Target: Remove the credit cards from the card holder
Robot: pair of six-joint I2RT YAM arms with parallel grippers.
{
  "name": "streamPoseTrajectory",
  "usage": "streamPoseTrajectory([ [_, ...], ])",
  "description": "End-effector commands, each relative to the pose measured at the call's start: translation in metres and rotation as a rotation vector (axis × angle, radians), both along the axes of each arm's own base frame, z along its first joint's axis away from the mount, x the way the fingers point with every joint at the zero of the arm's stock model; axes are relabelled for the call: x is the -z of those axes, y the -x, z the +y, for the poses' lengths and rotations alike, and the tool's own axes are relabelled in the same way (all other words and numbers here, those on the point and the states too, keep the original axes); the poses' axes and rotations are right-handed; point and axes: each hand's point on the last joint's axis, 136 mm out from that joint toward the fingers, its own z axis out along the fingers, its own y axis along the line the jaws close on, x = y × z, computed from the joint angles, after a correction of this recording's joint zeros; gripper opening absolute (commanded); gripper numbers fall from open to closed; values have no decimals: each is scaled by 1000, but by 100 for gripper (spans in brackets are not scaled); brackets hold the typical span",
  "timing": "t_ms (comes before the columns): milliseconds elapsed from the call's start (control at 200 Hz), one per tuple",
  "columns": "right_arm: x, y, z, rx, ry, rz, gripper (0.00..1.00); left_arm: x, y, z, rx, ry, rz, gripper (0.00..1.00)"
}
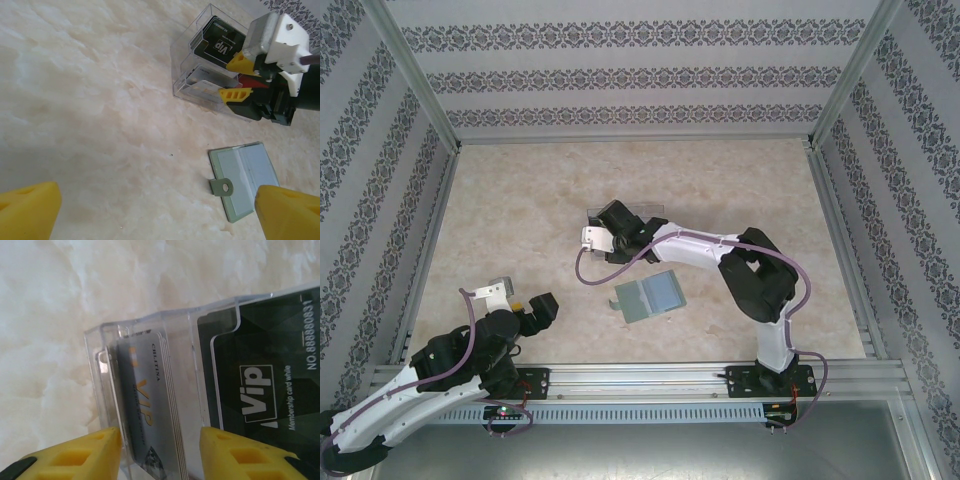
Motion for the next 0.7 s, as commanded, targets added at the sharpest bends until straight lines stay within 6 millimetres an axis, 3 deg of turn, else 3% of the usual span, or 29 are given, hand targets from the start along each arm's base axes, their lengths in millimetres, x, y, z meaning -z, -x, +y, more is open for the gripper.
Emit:
streamPoseTrajectory([
  [0, -5, -14, 3, 48, 1, -51, 46, 2, 2, 8, -17, -25, 4, 100],
  [310, -19, -40, -5, 158, -4, -143, 44, 2, 2, 7, -13, -23, 4, 100],
  [699, -39, -16, -8, 155, -131, -98, 46, 2, 1, 7, -14, -22, 4, 100],
])
